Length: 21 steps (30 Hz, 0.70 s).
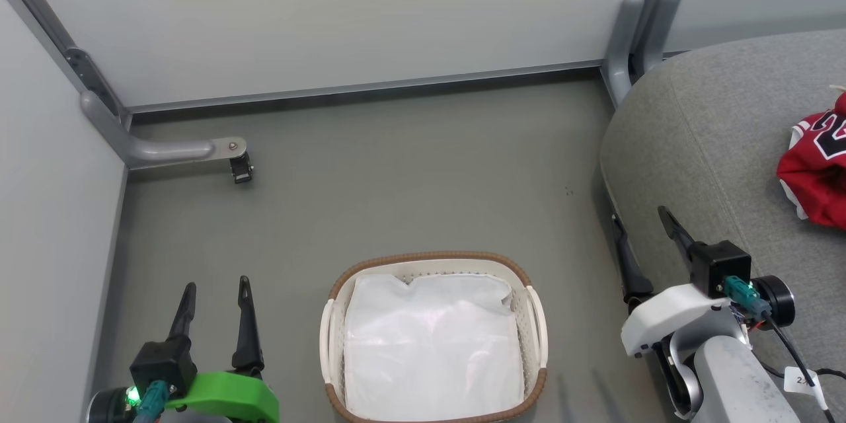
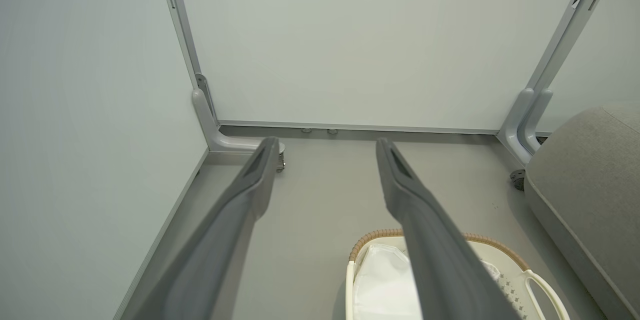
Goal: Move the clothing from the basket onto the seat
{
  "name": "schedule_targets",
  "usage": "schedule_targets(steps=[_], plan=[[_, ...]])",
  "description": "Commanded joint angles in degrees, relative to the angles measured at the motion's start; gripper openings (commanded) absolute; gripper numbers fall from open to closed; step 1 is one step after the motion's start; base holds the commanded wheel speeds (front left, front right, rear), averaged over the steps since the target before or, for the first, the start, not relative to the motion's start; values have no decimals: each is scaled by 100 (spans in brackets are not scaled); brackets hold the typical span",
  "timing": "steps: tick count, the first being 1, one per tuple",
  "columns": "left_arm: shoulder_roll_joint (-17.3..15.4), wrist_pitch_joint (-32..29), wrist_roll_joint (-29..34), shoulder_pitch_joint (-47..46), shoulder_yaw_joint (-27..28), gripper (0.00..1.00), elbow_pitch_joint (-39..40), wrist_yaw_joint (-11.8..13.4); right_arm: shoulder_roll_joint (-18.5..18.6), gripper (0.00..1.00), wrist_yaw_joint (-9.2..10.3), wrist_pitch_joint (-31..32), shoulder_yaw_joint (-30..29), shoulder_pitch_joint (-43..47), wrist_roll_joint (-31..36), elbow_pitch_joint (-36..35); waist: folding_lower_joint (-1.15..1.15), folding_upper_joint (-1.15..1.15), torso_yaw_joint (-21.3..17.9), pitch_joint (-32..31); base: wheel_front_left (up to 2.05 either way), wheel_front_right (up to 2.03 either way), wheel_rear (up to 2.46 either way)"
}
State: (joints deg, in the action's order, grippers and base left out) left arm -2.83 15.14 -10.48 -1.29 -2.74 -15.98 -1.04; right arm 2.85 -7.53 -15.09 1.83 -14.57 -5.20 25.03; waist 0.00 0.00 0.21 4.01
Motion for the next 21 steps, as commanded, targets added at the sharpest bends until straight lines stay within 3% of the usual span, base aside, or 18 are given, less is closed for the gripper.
schedule_targets(steps=[1,4,5,9,21], plan=[[-16,-1,-48,96,2,100,13,-51,19,100,8,-10,5,67,-41,5,0,0,5,-2,0,0,0],[-16,-1,-147,101,0,100,23,-144,20,100,8,-10,18,32,-24,2,0,0,9,-4,0,0,0],[3,0,-115,29,-7,0,-13,-141,-4,0,0,2,19,1,-4,18,0,0,9,-4,0,0,0],[22,-38,-214,37,-3,0,-169,-149,-38,0,0,52,-12,55,-102,169,0,0,9,-8,0,0,0],[16,-385,-1512,-57,151,0,-106,-231,-29,0,1,404,-150,181,-1509,-46,0,0,6,-45,0,0,0]])
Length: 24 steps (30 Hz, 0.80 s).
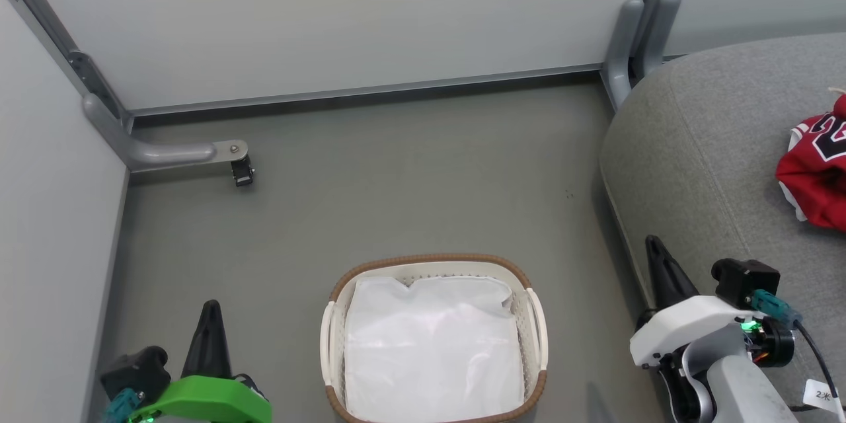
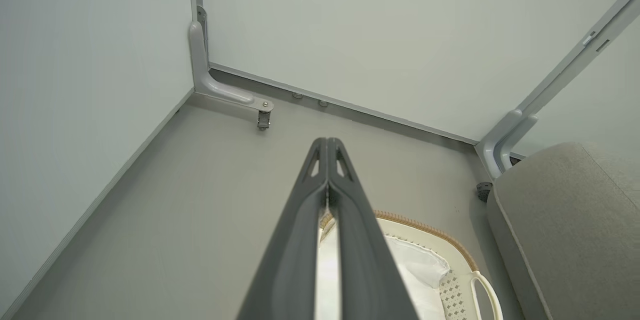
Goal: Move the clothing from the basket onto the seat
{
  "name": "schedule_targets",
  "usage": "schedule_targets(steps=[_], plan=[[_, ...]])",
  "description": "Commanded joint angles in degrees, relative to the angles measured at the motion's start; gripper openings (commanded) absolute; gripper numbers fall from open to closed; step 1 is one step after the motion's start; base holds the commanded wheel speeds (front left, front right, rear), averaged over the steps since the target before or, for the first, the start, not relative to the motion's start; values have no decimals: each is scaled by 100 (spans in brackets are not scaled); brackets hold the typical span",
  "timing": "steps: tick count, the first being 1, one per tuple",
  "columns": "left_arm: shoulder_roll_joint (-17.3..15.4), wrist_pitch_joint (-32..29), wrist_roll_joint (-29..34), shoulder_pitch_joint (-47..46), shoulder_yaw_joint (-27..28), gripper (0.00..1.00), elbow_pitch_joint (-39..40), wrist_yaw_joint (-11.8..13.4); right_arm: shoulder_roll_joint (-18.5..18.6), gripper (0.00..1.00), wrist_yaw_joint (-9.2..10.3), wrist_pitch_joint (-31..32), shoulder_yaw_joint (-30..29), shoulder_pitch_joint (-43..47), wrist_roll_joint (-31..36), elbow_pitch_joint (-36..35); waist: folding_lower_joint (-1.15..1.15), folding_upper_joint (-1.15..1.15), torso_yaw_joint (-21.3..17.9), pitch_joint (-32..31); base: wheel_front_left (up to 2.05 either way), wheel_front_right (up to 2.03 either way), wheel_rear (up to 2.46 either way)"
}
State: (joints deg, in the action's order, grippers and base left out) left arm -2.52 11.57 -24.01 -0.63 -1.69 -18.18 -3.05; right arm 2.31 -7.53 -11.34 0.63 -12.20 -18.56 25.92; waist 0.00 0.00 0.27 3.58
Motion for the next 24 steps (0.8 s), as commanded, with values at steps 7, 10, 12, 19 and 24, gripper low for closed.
schedule_targets(steps=[7,10,12,19,24], plan=[[-18,-204,-833,-173,121,0,151,-74,29,0,1,192,-86,26,-903,-260,0,0,-2,-23,0,0,0],[-19,-272,-1093,-193,150,0,163,-90,31,0,1,259,-112,48,-1182,-306,0,0,-2,-31,0,0,0],[-20,-319,-1264,-206,170,0,172,-102,32,0,2,303,-129,66,-1371,-336,0,0,-3,-37,0,0,0],[-23,-476,-1856,-251,243,0,202,-139,36,0,2,459,-191,128,-2005,-430,0,0,-5,-58,0,0,0],[-25,-578,-2232,-276,288,0,221,-162,39,0,2,562,-232,162,-2412,-491,0,0,-6,-73,0,0,0]])
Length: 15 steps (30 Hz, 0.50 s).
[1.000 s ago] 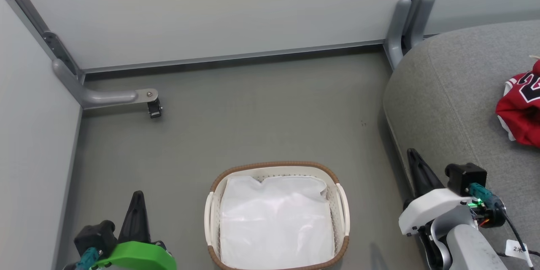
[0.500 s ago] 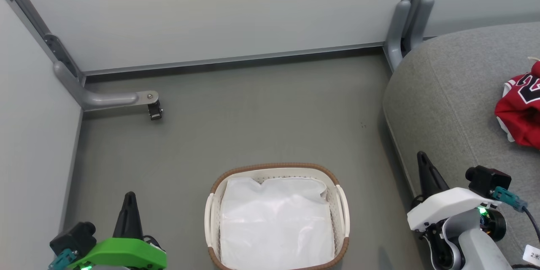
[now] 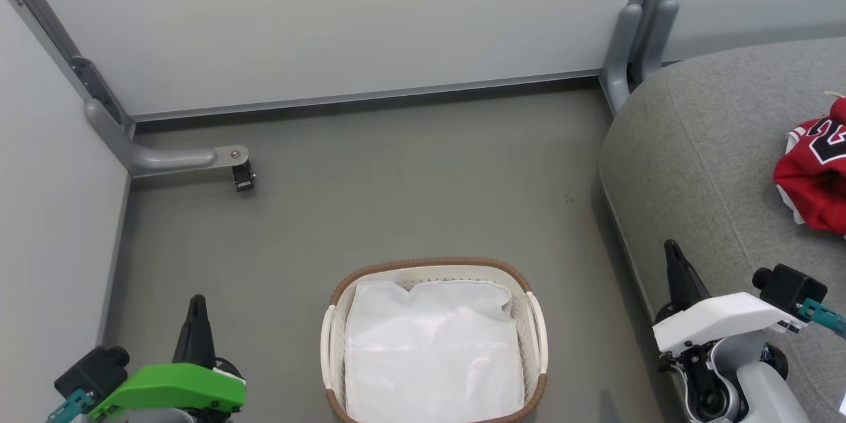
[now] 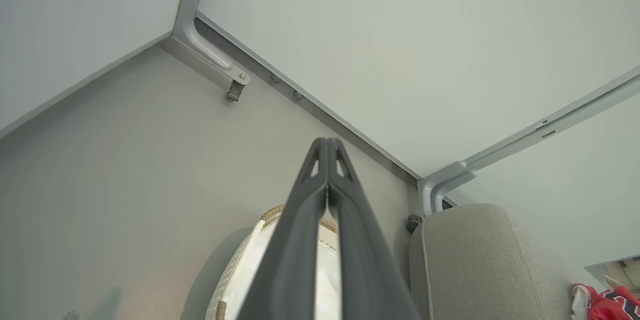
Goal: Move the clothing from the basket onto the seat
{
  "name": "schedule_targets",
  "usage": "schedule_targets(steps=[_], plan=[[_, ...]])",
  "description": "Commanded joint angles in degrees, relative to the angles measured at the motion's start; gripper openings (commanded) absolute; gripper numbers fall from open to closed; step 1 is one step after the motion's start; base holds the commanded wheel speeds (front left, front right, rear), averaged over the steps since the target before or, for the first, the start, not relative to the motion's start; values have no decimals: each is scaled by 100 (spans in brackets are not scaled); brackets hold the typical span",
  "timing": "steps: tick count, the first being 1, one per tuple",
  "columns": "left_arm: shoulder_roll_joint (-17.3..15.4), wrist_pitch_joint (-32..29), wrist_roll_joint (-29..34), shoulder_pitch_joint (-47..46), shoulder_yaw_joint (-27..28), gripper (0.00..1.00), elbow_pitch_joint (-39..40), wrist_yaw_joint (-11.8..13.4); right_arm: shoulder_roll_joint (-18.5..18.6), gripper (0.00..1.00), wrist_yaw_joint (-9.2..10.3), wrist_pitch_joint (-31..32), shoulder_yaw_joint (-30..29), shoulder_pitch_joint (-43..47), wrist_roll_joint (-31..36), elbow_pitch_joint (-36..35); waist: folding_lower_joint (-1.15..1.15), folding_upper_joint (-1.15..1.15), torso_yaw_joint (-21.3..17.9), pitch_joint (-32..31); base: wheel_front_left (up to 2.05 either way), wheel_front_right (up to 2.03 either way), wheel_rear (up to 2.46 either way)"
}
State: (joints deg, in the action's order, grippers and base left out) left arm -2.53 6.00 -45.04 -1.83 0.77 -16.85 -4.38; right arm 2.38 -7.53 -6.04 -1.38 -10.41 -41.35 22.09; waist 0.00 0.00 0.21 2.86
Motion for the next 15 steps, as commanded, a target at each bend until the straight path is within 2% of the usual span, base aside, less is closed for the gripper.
schedule_targets(steps=[1,15], plan=[[-24,-42,-208,-163,51,0,92,-34,33,0,2,53,-41,-12,-223,-121,0,0,0,-5,0,0,0],[-30,-305,-1190,-236,169,0,141,-98,41,0,3,314,-145,91,-1276,-278,0,0,-4,-46,0,0,0]])
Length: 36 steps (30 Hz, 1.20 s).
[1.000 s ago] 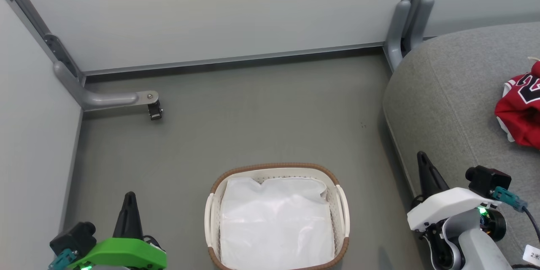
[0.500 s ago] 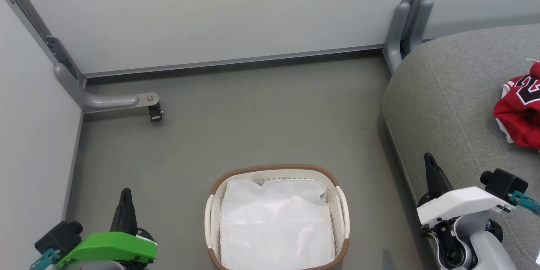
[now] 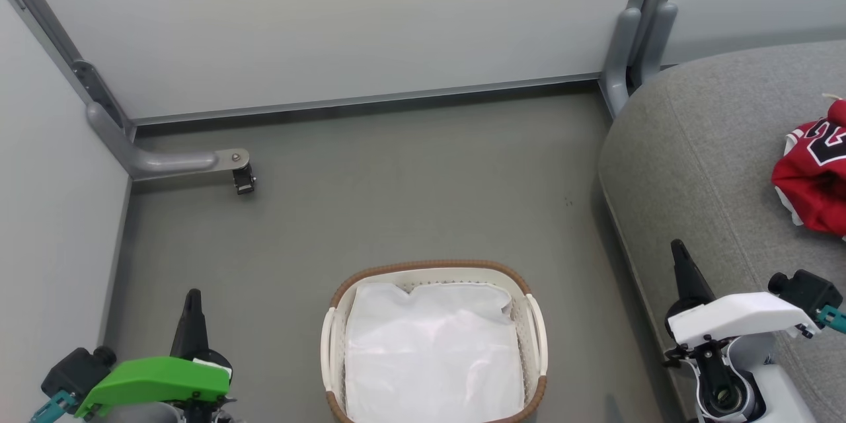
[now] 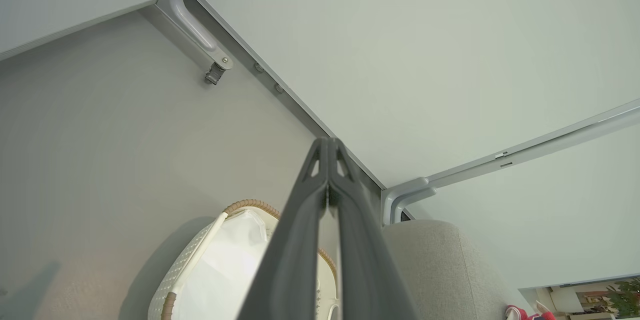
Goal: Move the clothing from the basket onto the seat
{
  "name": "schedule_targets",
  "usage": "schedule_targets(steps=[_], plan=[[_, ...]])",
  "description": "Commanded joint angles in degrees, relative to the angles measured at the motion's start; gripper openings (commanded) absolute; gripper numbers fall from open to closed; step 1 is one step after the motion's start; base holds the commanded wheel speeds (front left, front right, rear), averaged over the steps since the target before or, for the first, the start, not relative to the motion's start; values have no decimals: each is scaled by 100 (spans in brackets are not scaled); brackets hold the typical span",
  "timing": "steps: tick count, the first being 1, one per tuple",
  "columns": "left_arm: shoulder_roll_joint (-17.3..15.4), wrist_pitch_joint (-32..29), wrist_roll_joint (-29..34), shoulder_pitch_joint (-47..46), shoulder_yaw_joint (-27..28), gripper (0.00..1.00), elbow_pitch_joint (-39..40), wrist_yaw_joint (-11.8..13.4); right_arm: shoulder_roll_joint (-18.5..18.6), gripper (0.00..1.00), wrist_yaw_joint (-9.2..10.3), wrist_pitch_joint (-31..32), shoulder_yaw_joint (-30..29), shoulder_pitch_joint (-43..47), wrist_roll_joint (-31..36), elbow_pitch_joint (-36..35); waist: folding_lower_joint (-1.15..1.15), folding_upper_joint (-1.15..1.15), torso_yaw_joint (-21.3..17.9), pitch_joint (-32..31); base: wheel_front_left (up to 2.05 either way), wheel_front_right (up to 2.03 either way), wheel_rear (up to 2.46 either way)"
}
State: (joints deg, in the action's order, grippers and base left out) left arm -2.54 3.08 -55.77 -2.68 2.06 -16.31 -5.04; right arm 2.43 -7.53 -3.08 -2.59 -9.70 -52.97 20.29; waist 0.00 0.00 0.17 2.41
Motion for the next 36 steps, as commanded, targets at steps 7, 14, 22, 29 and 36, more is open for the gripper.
schedule_targets(steps=[7,14,22,29,36], plan=[[-32,-132,-544,-184,93,0,105,-59,38,0,3,136,-71,55,-582,-164,0,0,-2,-22,0,0,0],[-34,-249,-966,-217,137,0,121,-87,41,0,4,251,-119,99,-1035,-230,0,0,-3,-43,0,0,0],[-37,-366,-1411,-243,193,0,140,-114,44,0,4,370,-166,149,-1510,-300,0,0,-5,-66,0,0,0],[-39,-462,-1779,-268,240,0,156,-141,46,0,4,469,-203,193,-1906,-354,0,0,-7,-88,0,0,0],[-41,-554,-2114,-301,278,0,174,-161,49,0,5,561,-240,210,-2267,-410,0,0,-8,-108,0,0,0]])
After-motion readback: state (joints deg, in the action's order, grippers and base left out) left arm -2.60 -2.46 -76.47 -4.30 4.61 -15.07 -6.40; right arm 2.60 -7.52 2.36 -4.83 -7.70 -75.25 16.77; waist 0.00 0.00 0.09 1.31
